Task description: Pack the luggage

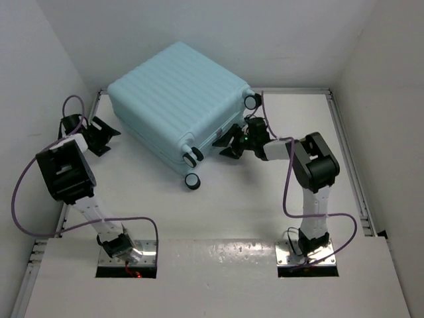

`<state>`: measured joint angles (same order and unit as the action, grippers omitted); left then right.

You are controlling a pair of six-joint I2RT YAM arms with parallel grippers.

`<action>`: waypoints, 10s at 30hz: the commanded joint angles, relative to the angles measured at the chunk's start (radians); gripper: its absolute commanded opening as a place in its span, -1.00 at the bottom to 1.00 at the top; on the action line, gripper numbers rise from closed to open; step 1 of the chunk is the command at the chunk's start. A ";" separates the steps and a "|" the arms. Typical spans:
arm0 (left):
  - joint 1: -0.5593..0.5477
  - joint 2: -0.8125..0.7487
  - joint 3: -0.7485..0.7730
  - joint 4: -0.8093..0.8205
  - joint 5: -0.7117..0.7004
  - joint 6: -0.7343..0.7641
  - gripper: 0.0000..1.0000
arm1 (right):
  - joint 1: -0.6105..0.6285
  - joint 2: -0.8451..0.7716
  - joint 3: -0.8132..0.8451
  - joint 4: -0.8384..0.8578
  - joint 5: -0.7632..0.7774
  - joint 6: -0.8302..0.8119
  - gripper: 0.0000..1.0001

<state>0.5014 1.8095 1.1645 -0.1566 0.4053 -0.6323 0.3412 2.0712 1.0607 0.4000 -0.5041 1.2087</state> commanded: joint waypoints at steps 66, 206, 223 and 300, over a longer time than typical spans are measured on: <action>-0.392 -0.860 -0.106 -0.529 0.138 0.093 0.78 | 0.323 -0.737 -0.182 -0.343 0.509 -0.986 0.26; -0.425 -0.322 0.167 -0.666 -0.237 0.052 -1.00 | 0.064 -0.151 -0.179 0.474 0.453 -0.873 -1.00; -0.190 -0.158 0.374 -0.630 -0.309 0.158 -1.00 | -0.093 -0.100 -0.125 0.405 0.509 -0.845 -1.00; -0.388 -0.619 0.258 -0.459 -0.557 0.499 0.99 | -0.096 -0.224 0.640 -0.733 -0.117 -0.903 0.77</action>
<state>0.1116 1.2091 1.4353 -0.6487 -0.0715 -0.1101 0.1993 1.8668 1.6447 -0.2073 -0.6437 0.3538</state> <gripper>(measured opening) 0.994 0.885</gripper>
